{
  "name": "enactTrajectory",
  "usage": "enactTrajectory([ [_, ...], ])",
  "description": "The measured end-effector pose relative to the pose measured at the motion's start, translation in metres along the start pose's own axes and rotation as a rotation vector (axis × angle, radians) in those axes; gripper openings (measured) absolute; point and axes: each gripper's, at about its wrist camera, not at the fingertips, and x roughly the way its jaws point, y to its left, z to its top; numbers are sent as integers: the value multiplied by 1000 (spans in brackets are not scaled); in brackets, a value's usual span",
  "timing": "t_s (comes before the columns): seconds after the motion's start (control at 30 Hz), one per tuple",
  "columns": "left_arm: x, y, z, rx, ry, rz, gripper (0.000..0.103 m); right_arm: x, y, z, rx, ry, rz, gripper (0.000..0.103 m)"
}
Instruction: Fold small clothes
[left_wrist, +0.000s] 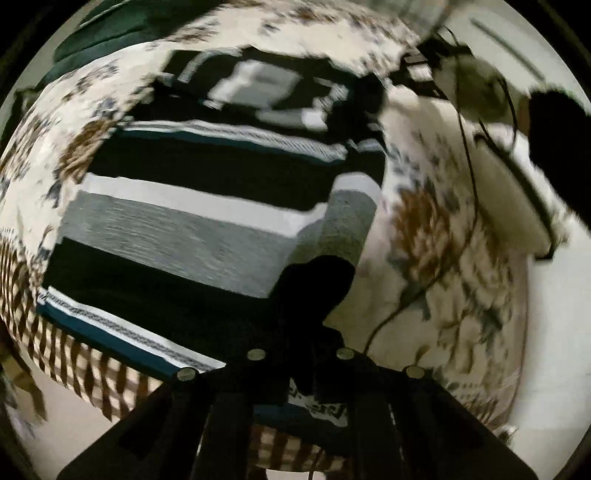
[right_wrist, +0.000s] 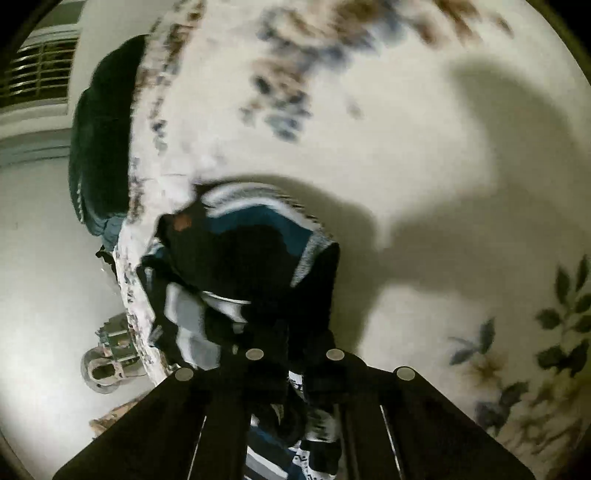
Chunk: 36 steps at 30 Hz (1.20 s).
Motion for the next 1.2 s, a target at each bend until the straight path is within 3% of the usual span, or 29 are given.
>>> enactTrajectory([
  [0.23, -36, 104, 27, -217, -43, -110, 6, -17, 129, -3, -156, -11, -126, 4],
  [0.4, -48, 203, 28, -410, -59, -148, 6, 19, 239, -5, -255, -11, -209, 4],
  [0.53, -37, 267, 22, -519, -48, -169, 6, 80, 321, -5, -329, -2, -261, 4],
  [0.67, -19, 314, 15, -601, -26, -202, 5, 172, 389, -6, -391, 31, -368, 3],
  [0.87, 2, 362, 6, -671, 2, -228, 6, 282, 433, -13, -453, 72, -508, 3],
  [1.0, 27, 390, 1, -675, 75, -266, 12, 329, 433, -21, -466, 129, -566, 4],
  [1.03, 33, 395, 1, -676, 101, -285, 14, 333, 432, -23, -470, 136, -573, 7],
  [1.07, 38, 399, 0, -673, 130, -282, 18, 334, 430, -29, -473, 151, -569, 19],
  [1.1, 41, 404, -1, -666, 169, -271, 22, 333, 428, -33, -471, 164, -553, 41],
  [1.17, 40, 412, -4, -666, 191, -294, 24, 316, 421, -53, -468, 181, -497, 63],
  [1.2, 37, 415, -5, -664, 193, -296, 32, 304, 417, -66, -479, 180, -486, 66],
])
